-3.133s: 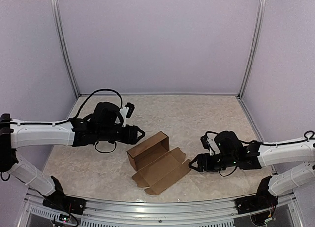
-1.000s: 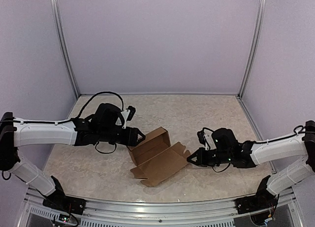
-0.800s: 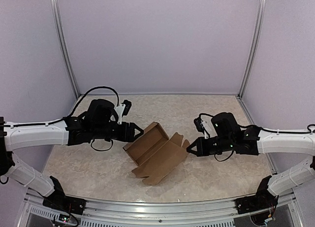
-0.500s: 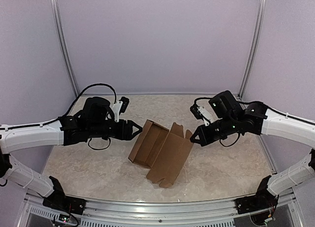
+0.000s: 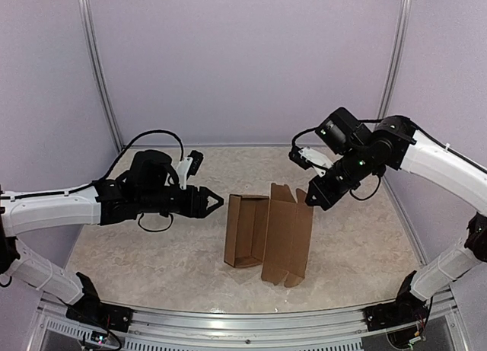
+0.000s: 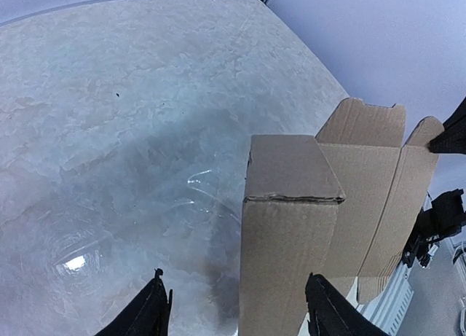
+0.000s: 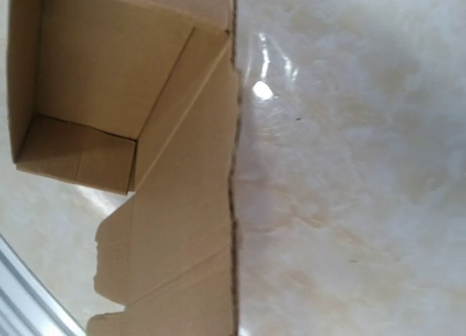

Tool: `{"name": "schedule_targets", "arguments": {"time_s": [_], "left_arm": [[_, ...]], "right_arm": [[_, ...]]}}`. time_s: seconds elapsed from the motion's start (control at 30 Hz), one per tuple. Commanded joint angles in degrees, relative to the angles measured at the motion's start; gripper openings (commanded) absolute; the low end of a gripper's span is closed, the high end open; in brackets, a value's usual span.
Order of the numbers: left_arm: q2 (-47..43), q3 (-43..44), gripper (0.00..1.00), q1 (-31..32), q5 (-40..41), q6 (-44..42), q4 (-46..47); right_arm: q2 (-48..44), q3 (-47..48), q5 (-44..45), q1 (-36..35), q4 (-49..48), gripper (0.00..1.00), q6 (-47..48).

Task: Fold the paper box

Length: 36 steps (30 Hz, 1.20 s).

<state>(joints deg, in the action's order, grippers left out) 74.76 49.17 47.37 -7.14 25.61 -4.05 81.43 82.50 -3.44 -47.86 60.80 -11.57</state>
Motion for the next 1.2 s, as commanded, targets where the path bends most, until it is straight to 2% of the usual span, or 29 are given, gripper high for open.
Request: {"name": "schedule_targets", "arguments": {"time_s": [0.0, 0.23, 0.5, 0.7, 1.17], "left_arm": [[0.5, 3.1, 0.62, 0.1, -0.2, -1.2, 0.4], [1.2, 7.0, 0.62, -0.7, -0.3, -1.9, -0.5], [0.9, 5.3, 0.62, -0.8, -1.0, -1.5, 0.0], [-0.7, 3.9, 0.62, -0.8, -0.8, -1.6, -0.2], [-1.3, 2.4, 0.62, -1.1, -0.9, -1.2, 0.7]], "right_arm": [[1.8, 4.6, 5.3, -0.8, 6.4, 0.00, 6.9], [7.0, 13.5, 15.4, -4.5, 10.4, 0.00, 16.8], [10.1, 21.3, 23.4, -8.3, 16.3, 0.00, 29.8], [13.1, 27.7, 27.9, -8.5, 25.8, 0.00, 31.9], [13.1, 24.8, 26.9, -9.1, 29.1, 0.00, 38.9]]}}
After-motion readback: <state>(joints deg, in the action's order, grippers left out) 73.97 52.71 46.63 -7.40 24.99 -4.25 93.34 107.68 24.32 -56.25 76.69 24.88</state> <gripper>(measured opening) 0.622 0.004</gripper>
